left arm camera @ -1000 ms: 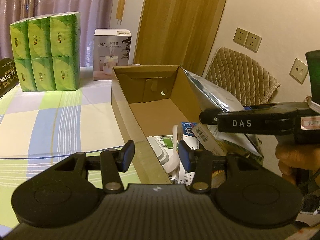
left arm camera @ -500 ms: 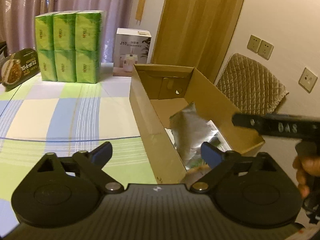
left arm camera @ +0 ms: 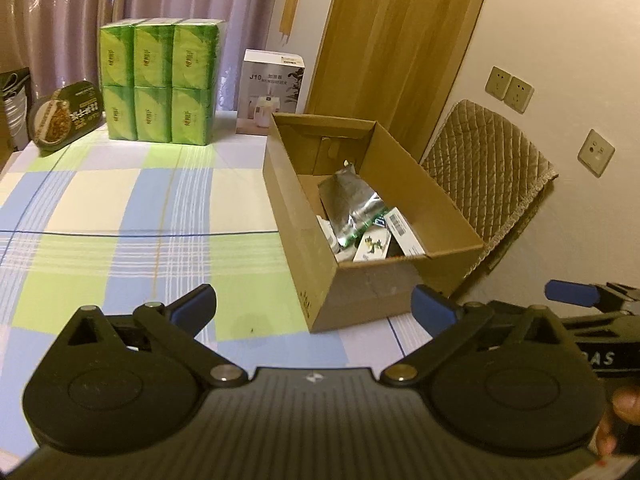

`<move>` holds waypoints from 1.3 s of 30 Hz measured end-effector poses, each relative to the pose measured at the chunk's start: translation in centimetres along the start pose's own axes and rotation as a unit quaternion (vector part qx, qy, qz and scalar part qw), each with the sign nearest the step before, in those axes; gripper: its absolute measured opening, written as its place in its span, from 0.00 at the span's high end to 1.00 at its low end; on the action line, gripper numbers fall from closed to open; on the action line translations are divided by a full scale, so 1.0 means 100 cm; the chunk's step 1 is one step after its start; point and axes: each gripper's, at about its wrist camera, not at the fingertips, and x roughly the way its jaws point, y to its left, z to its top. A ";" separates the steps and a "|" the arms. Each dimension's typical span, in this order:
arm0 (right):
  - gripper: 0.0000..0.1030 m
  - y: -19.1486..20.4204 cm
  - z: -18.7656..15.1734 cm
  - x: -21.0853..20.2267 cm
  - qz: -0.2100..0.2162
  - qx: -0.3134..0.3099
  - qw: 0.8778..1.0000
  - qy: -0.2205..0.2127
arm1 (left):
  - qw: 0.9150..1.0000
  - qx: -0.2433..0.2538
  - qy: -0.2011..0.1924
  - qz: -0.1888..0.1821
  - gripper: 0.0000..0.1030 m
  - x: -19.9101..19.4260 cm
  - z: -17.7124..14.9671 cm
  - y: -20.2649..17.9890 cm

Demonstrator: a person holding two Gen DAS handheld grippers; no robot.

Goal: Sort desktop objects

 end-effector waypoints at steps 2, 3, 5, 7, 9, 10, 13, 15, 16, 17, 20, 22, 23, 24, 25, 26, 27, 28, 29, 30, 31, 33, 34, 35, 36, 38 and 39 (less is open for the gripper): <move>0.02 0.002 -0.004 -0.012 -0.002 0.000 1.000 -0.003 | 1.000 -0.002 0.000 -0.002 0.01 -0.009 -0.005 -0.002; 0.02 0.002 -0.007 -0.018 -0.002 0.000 1.000 -0.004 | 1.000 -0.003 -0.001 -0.002 0.01 -0.014 -0.008 -0.004; 0.02 0.003 -0.011 -0.028 -0.002 0.002 1.000 -0.006 | 1.000 -0.001 -0.001 0.000 0.01 -0.021 -0.013 -0.006; 0.02 0.004 -0.014 -0.038 -0.003 0.004 1.000 -0.008 | 1.000 0.001 0.001 0.000 0.01 -0.027 -0.017 -0.008; 0.02 0.006 -0.016 -0.047 0.000 0.008 1.000 -0.011 | 1.000 0.002 0.002 0.000 0.01 -0.033 -0.020 -0.010; 0.02 0.007 -0.017 -0.052 0.002 0.011 1.000 -0.013 | 1.000 0.004 0.002 0.001 0.01 -0.036 -0.021 -0.011; 0.02 0.010 -0.017 -0.063 0.008 0.014 1.000 -0.017 | 1.000 0.008 -0.001 0.010 0.01 -0.044 -0.024 -0.013; 0.02 0.012 -0.016 -0.069 0.009 0.011 1.000 -0.019 | 1.000 0.008 -0.003 0.014 0.01 -0.048 -0.026 -0.013; 0.02 0.013 -0.015 -0.071 0.010 0.009 1.000 -0.020 | 1.000 0.008 -0.003 0.016 0.01 -0.050 -0.027 -0.013; 0.02 0.014 -0.014 -0.072 0.010 0.007 1.000 -0.021 | 1.000 0.009 -0.003 0.017 0.01 -0.051 -0.028 -0.012; 0.02 0.018 -0.012 -0.074 0.010 0.003 1.000 -0.024 | 1.000 0.007 0.000 0.017 0.01 -0.052 -0.029 -0.011; 0.02 0.020 -0.011 -0.074 0.010 -0.001 1.000 -0.024 | 1.000 0.007 0.002 0.019 0.01 -0.052 -0.030 -0.010; 0.02 0.021 -0.010 -0.074 0.012 -0.003 1.000 -0.023 | 1.000 0.007 0.002 0.021 0.01 -0.052 -0.030 -0.010; 0.02 0.022 -0.010 -0.073 0.013 -0.004 1.000 -0.021 | 1.000 0.008 0.002 0.021 0.01 -0.052 -0.030 -0.010; 0.02 0.023 -0.010 -0.072 0.014 -0.005 1.000 -0.021 | 1.000 0.008 0.002 0.021 0.01 -0.052 -0.031 -0.010; 0.02 0.023 -0.011 -0.071 0.014 -0.006 1.000 -0.020 | 1.000 0.008 0.002 0.021 0.01 -0.052 -0.031 -0.010; 0.02 0.023 -0.011 -0.071 0.014 -0.007 1.000 -0.018 | 1.000 0.008 0.002 0.021 0.01 -0.052 -0.031 -0.010; 0.02 0.023 -0.011 -0.070 0.014 -0.007 1.000 -0.017 | 1.000 0.008 0.001 0.021 0.01 -0.052 -0.031 -0.010; 0.02 0.024 -0.011 -0.070 0.014 -0.007 1.000 -0.017 | 1.000 0.007 0.001 0.021 0.01 -0.052 -0.031 -0.010; 0.02 0.024 -0.011 -0.070 0.013 -0.007 1.000 -0.016 | 1.000 0.007 0.001 0.020 0.01 -0.052 -0.031 -0.010; 0.02 0.024 -0.011 -0.070 0.013 -0.006 1.000 -0.016 | 1.000 0.007 0.000 0.021 0.01 -0.052 -0.031 -0.010; 0.02 0.023 -0.011 -0.070 0.013 -0.005 1.000 -0.015 | 1.000 0.007 -0.001 0.021 0.01 -0.052 -0.031 -0.010; 0.02 0.023 -0.012 -0.070 0.013 -0.006 1.000 -0.014 | 1.000 0.007 -0.001 0.021 0.01 -0.052 -0.031 -0.010; 0.02 0.024 -0.012 -0.069 0.012 -0.006 1.000 -0.013 | 1.000 0.007 -0.001 0.021 0.01 -0.052 -0.031 -0.010; 0.02 0.024 -0.013 -0.070 0.012 -0.007 1.000 -0.012 | 1.000 0.007 0.000 0.021 0.01 -0.052 -0.031 -0.010; 0.02 0.024 -0.014 -0.070 0.013 -0.007 1.000 -0.012 | 1.000 0.008 0.002 0.022 0.01 -0.051 -0.031 -0.011; 0.02 0.025 -0.014 -0.070 0.013 -0.007 1.000 -0.012 | 1.000 0.009 0.003 0.022 0.01 -0.051 -0.031 -0.010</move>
